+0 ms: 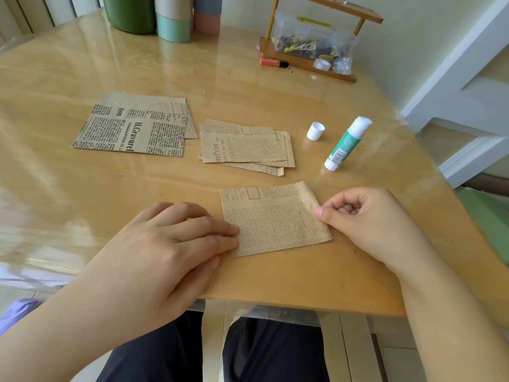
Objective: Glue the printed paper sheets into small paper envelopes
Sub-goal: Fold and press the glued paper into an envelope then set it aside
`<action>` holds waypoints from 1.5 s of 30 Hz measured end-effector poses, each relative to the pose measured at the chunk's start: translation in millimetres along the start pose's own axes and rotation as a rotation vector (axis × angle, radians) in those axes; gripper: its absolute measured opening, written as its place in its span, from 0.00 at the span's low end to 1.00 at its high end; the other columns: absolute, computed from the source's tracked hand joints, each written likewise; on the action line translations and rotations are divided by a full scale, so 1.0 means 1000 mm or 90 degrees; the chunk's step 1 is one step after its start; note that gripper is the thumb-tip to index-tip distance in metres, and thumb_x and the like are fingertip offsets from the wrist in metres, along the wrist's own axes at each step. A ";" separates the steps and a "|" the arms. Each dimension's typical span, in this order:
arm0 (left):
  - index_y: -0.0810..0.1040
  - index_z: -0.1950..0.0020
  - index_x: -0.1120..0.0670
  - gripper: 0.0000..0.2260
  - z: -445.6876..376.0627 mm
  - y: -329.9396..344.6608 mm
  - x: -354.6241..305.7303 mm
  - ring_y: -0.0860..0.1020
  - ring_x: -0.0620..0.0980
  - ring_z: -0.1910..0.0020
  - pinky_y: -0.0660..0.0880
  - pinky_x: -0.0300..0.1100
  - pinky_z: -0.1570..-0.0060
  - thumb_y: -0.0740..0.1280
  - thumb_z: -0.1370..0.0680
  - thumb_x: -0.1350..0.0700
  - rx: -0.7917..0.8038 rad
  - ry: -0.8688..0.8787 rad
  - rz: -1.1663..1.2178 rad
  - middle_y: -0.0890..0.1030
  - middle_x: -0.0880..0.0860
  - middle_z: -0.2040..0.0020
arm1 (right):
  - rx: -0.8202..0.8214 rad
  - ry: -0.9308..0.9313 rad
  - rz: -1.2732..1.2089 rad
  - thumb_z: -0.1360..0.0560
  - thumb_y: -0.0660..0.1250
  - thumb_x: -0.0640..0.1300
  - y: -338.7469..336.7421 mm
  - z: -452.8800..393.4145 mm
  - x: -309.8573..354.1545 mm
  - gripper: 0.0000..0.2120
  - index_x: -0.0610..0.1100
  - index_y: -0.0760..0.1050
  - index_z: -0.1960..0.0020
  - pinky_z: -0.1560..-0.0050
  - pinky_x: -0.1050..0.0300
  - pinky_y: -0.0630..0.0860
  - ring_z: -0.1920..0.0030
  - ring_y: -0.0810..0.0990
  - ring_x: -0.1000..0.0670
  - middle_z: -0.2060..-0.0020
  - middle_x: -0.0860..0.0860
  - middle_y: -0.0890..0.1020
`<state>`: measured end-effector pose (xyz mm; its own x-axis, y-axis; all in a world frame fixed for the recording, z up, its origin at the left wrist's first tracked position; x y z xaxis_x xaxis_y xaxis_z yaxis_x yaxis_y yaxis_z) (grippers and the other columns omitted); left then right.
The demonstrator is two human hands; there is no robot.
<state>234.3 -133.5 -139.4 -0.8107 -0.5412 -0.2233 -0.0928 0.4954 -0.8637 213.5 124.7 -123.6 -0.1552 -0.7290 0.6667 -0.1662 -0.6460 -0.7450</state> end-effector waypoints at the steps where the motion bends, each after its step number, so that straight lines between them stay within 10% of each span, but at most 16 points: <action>1: 0.81 0.44 0.50 0.14 0.000 0.000 0.000 0.76 0.49 0.47 0.72 0.50 0.50 0.58 0.23 0.53 0.000 0.000 -0.002 0.79 0.43 0.43 | 0.002 0.001 0.000 0.33 0.75 0.51 0.000 0.000 0.000 0.07 0.49 0.81 0.66 0.70 0.64 0.67 0.73 0.67 0.58 0.74 0.55 0.71; 31: 0.82 0.48 0.49 0.14 -0.005 -0.002 0.000 0.75 0.47 0.49 0.70 0.48 0.51 0.58 0.24 0.52 0.017 -0.024 -0.003 0.79 0.40 0.45 | -0.082 -0.082 0.075 0.33 0.75 0.46 0.000 0.012 0.014 0.07 0.51 0.76 0.61 0.72 0.67 0.65 0.74 0.68 0.57 0.75 0.55 0.70; 45: 0.73 0.68 0.47 0.09 -0.023 0.013 -0.009 0.69 0.47 0.59 0.63 0.45 0.54 0.59 0.32 0.44 -0.109 -0.276 0.003 0.74 0.41 0.62 | -0.010 -0.237 0.057 0.34 0.73 0.38 0.047 0.049 0.055 0.07 0.47 0.78 0.68 0.66 0.72 0.66 0.65 0.72 0.59 0.72 0.57 0.71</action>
<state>227.2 -106.2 -137.8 -0.4982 -0.7546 -0.4271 -0.2137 0.5842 -0.7829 244.7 42.7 -122.9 0.1941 -0.8165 0.5438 -0.1834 -0.5748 -0.7975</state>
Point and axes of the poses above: each hand's wrist, its own z-axis away from the middle knuckle, its own y-axis out of the palm, x = y × z, the point moved 5 cm from there along -z, towards the middle knuckle
